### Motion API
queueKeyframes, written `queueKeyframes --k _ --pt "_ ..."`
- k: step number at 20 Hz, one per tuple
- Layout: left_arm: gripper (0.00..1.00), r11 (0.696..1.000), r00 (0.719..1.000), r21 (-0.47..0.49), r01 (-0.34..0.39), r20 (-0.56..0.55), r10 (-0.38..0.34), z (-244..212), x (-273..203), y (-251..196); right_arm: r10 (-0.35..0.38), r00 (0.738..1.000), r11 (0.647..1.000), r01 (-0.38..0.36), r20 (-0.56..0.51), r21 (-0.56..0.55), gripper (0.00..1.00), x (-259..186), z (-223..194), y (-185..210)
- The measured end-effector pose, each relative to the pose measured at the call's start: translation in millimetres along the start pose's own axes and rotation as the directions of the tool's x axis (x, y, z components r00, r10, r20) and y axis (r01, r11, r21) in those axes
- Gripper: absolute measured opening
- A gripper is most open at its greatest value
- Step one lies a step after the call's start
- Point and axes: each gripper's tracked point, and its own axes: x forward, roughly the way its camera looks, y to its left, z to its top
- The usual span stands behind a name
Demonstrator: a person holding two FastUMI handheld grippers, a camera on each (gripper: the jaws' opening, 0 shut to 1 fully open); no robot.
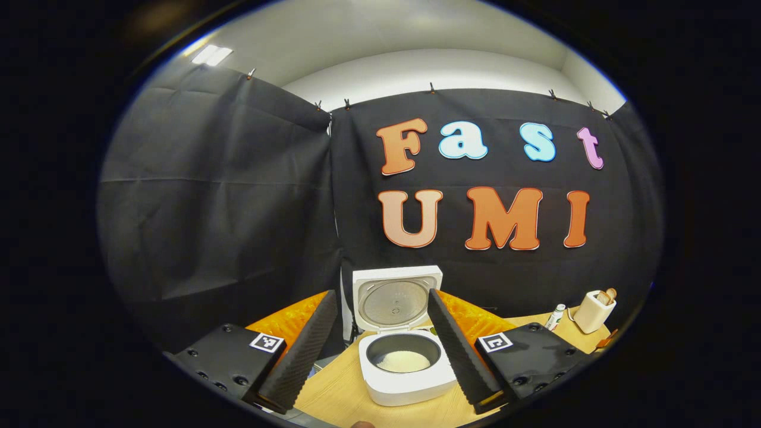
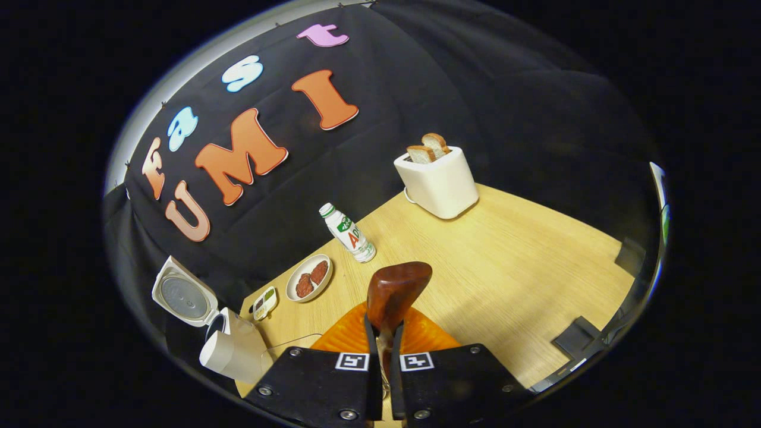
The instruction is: Close the left gripper, press the button to open the rice cooker; take a wooden spoon from the chopstick holder with the right hand, scoop a spoonful of rice and pour it into the rice cooker, then put the wooden spoon back into the chopstick holder.
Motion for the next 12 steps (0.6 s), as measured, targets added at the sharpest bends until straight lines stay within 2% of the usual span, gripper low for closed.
queueKeyframes --k 6,12 --pt "1.00 0.997 0.997 -0.015 0.077 -0.007 -0.077 -4.0 18.8 2.2 -0.015 0.997 1.000 0.016 0.073 -0.003 0.05 -31.3 21.0 26.8" --pt "1.00 0.987 0.988 -0.074 0.141 -0.050 -0.145 -23.5 36.2 12.2 0.066 0.991 0.997 -0.062 0.114 -0.036 0.05 -51.8 20.0 95.1"
